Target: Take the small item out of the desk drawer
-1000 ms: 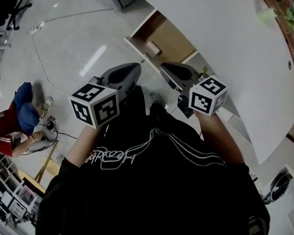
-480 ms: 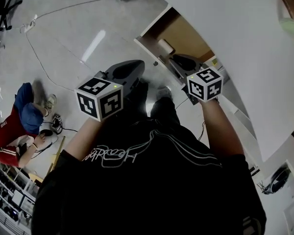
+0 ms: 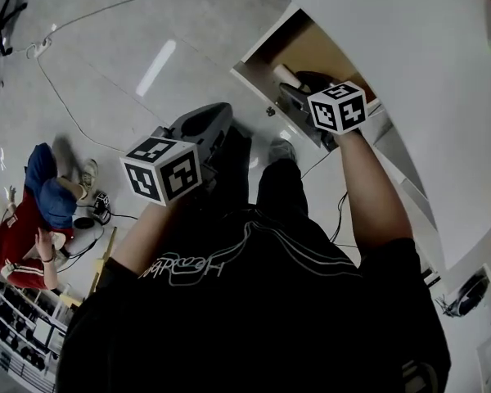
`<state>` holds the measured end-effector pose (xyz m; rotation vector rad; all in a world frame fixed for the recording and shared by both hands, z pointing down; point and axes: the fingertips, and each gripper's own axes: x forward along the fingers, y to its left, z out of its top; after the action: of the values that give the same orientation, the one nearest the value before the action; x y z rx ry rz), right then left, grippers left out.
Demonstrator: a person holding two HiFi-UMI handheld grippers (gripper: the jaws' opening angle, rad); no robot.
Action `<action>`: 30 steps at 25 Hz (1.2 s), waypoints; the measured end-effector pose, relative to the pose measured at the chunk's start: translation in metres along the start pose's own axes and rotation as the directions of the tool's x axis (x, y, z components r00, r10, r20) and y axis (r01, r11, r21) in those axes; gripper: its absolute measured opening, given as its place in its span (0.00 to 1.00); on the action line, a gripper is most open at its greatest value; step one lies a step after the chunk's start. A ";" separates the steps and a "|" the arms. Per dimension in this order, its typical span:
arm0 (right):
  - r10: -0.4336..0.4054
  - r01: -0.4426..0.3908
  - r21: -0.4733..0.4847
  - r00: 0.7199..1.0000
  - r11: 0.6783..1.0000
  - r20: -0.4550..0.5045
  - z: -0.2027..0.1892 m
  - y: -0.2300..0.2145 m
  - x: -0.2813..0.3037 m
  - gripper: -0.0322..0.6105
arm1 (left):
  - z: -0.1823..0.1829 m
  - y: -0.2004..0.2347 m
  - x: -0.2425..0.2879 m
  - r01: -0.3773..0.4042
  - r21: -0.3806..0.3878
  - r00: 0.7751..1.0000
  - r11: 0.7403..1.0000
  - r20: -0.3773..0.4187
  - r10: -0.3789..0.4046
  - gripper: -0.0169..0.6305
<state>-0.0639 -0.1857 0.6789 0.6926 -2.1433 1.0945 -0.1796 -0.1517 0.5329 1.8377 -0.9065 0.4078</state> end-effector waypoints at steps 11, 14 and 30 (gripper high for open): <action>-0.075 0.075 -0.008 0.976 0.997 -0.202 -0.036 -0.056 0.054 0.40 | -0.008 0.047 0.007 -0.069 -0.039 0.998 0.997 -0.014 0.068 0.06; -0.097 0.086 -0.053 0.961 0.995 -0.259 -0.043 -0.063 0.066 0.40 | -0.017 0.054 0.012 -0.070 -0.027 0.996 0.997 -0.047 0.069 0.06; -0.124 0.084 -0.128 0.928 0.988 -0.351 -0.056 -0.074 0.086 0.26 | -0.027 0.071 0.015 -0.082 -0.037 0.994 0.996 -0.081 0.079 0.06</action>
<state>-0.0541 -0.1915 0.8043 0.5036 -1.8173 0.9540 -0.2188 -0.1484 0.5992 1.7403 -0.9300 0.5061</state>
